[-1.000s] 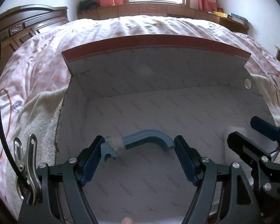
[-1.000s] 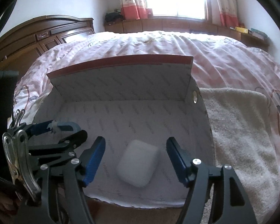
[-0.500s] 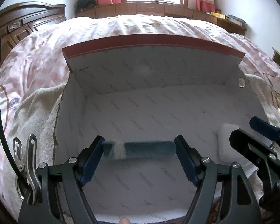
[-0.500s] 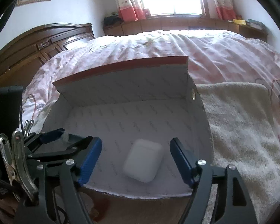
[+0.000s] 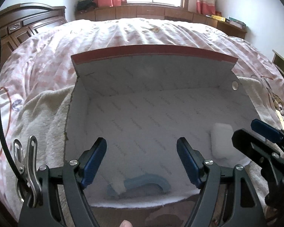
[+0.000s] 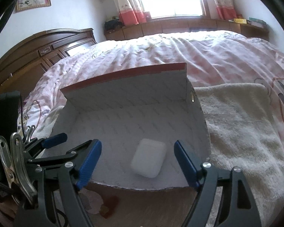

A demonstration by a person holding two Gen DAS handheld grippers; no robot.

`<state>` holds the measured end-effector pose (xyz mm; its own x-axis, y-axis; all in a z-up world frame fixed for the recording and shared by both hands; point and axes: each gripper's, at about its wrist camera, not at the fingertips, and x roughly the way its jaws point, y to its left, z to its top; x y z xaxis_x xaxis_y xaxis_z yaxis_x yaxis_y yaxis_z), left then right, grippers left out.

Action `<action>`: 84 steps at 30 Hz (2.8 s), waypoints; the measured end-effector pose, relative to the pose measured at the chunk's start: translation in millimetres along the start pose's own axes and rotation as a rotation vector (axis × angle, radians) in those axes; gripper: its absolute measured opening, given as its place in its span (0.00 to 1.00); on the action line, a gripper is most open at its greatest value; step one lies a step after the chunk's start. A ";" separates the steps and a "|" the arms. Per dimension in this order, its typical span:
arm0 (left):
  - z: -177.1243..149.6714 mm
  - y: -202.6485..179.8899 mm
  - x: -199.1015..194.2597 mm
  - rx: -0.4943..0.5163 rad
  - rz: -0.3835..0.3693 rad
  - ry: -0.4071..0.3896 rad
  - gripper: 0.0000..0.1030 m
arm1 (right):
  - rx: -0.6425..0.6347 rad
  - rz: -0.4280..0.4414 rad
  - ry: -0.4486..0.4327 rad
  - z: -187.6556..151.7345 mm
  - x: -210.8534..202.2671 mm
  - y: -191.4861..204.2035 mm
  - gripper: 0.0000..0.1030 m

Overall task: Organize rigid objects
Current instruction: 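Withdraw both grippers from the box back toward the remaining items, then grasp the lilac plastic piece with the left gripper while the right grasps the white jar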

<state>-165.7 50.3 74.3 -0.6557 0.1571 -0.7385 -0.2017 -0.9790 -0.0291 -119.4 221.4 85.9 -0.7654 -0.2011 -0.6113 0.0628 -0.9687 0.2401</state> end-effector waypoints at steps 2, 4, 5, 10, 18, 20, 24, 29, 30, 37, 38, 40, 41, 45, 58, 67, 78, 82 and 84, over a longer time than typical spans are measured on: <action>-1.3 0.5 -4.9 -0.002 0.000 -0.004 0.76 | 0.001 0.003 -0.004 -0.8 -4.6 1.3 0.80; -2.3 1.0 -10.3 -0.003 0.003 -0.010 0.76 | -0.001 0.004 -0.006 -2.7 -9.1 3.1 0.80; -2.9 1.1 -13.2 -0.003 0.003 -0.014 0.76 | -0.001 0.005 -0.007 -3.5 -11.1 3.8 0.80; -6.8 -0.9 -27.5 0.006 0.009 -0.028 0.76 | 0.007 0.017 -0.008 -9.1 -24.5 7.2 0.80; -18.9 -2.0 -51.4 0.008 -0.001 -0.049 0.76 | 0.003 0.025 -0.007 -23.3 -44.6 14.8 0.80; -23.6 -2.6 -55.4 0.007 -0.003 -0.051 0.76 | 0.004 0.025 -0.005 -26.8 -48.1 15.8 0.80; -33.9 -1.6 -62.2 -0.001 -0.006 -0.047 0.76 | 0.018 0.031 0.010 -36.4 -53.7 15.6 0.80; -47.4 0.5 -70.3 -0.013 -0.005 -0.044 0.76 | 0.026 0.033 0.028 -47.7 -58.0 15.2 0.80; -50.1 0.9 -71.5 -0.015 -0.005 -0.043 0.76 | 0.027 0.033 0.032 -50.5 -59.2 14.8 0.80; -71.9 3.4 -77.5 -0.022 0.007 -0.020 0.76 | 0.039 0.028 0.062 -70.1 -64.5 9.0 0.80; -74.5 3.5 -77.8 -0.023 0.008 -0.017 0.76 | 0.042 0.027 0.067 -72.9 -64.8 7.6 0.80; -80.2 4.9 -78.5 -0.027 0.010 -0.009 0.76 | 0.051 0.024 0.078 -78.2 -65.5 4.6 0.80; -82.7 5.9 -78.3 -0.029 0.010 -0.005 0.76 | 0.053 0.023 0.083 -80.2 -65.6 3.7 0.80; -91.5 6.7 -77.4 -0.033 0.011 0.008 0.76 | 0.054 0.015 0.097 -89.2 -66.8 0.1 0.80; -131.0 4.2 -83.0 -0.027 -0.025 0.079 0.76 | 0.047 0.021 0.157 -119.1 -81.5 -4.6 0.80; -153.5 -9.6 -102.5 -0.005 -0.071 0.086 0.76 | 0.031 0.003 0.197 -146.4 -99.8 1.7 0.80; -171.8 -13.4 -110.7 0.006 -0.099 0.098 0.76 | 0.043 -0.025 0.249 -166.5 -88.7 3.3 0.80; -174.7 -17.8 -105.2 0.013 -0.107 0.118 0.76 | 0.050 -0.044 0.265 -171.3 -81.7 2.2 0.80; -176.0 -19.4 -101.9 0.017 -0.105 0.129 0.76 | 0.043 -0.052 0.264 -172.2 -80.8 3.8 0.80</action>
<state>33.1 30.5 31.5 -0.5315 0.2397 -0.8124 -0.2778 -0.9554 -0.1002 52.9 209.0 6.3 -0.5728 -0.1878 -0.7979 -0.0040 -0.9728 0.2318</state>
